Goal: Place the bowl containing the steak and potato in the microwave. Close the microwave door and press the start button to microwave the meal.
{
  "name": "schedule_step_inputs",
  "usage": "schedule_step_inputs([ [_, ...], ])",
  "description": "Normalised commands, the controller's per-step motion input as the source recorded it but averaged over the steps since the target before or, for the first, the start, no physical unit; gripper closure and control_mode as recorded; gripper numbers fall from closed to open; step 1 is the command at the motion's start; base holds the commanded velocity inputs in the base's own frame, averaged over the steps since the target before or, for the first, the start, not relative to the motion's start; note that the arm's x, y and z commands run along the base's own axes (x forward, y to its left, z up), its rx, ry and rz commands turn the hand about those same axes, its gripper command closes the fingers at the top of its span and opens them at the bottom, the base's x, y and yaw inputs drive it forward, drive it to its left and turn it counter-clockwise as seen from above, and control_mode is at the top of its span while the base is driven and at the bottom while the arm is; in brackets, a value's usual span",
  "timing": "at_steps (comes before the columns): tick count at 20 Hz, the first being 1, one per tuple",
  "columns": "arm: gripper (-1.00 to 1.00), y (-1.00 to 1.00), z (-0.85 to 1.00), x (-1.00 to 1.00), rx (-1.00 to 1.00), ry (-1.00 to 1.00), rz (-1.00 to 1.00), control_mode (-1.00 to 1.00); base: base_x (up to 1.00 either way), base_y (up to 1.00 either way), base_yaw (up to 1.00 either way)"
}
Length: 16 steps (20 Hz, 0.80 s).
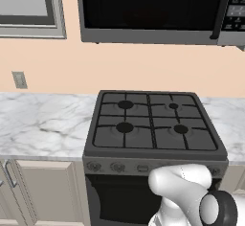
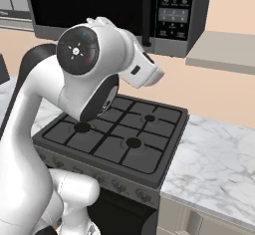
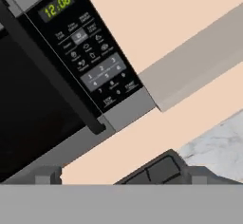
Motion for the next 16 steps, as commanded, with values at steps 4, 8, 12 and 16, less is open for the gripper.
schedule_step_inputs([
  [4,-1.0,0.0,-0.11,0.0,0.22,-0.05,0.01,-1.0,0.0,0.0,0.0],
  [8,1.0,0.0,-0.01,0.01,0.14,-0.01,0.01,-1.0,0.0,0.0,0.0],
  [12,1.0,-0.13,0.0,0.21,0.12,0.0,0.0,-1.0,0.0,0.0,0.0],
  [16,1.0,-0.32,-0.07,0.39,0.07,0.0,0.0,-1.0,0.0,0.0,0.0],
])
